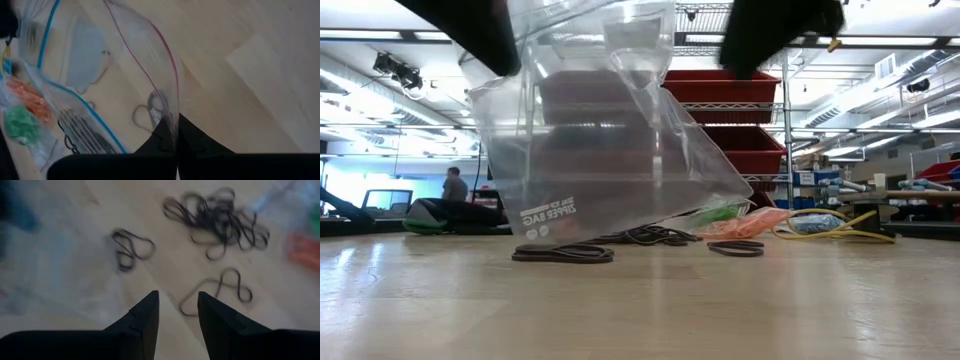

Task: Sort rubber bands
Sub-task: Put the black rubber band into the transparent zip bag

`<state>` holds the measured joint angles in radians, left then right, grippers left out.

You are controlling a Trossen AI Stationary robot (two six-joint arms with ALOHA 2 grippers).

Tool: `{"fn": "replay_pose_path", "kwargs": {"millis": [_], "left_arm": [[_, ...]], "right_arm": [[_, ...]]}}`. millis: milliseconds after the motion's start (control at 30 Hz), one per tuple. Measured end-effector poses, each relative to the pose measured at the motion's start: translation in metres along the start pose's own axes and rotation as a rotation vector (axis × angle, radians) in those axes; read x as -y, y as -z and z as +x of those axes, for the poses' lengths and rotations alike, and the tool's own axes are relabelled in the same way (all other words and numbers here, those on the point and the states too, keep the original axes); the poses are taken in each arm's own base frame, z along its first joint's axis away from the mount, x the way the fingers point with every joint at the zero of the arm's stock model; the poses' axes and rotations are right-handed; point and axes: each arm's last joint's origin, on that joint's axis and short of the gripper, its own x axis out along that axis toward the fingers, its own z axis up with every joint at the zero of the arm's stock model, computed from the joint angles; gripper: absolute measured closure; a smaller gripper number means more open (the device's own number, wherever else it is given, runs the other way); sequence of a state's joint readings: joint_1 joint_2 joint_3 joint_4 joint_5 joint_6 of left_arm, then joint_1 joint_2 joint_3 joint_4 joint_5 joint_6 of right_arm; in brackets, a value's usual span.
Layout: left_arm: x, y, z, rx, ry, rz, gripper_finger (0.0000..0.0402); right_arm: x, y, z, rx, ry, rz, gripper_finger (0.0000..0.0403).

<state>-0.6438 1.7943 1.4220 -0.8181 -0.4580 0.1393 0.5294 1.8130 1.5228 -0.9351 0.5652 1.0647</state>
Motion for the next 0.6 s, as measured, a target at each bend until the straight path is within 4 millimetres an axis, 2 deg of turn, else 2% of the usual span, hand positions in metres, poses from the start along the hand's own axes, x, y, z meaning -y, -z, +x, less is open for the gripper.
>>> {"fn": "replay_pose_path", "kwargs": {"millis": [133,267,433,600], "left_arm": [[0.003,-0.001,-0.002,0.008,0.003,-0.041,0.0401],[0.006,-0.003,-0.004,0.025,0.005,-0.066,0.0401],[0.008,-0.004,-0.005,0.034,0.014,-0.081,0.0401],[0.010,-0.004,-0.002,0.056,0.058,-0.091,0.0401]], "right_arm": [[0.011,0.030,0.029,-0.024,0.040,0.052,0.0279],[0.019,0.055,0.057,-0.003,0.004,0.091,0.0279],[0.031,0.074,0.081,0.098,-0.030,0.054,0.0279],[0.052,0.085,0.101,0.075,-0.002,0.059,0.0279]]}}
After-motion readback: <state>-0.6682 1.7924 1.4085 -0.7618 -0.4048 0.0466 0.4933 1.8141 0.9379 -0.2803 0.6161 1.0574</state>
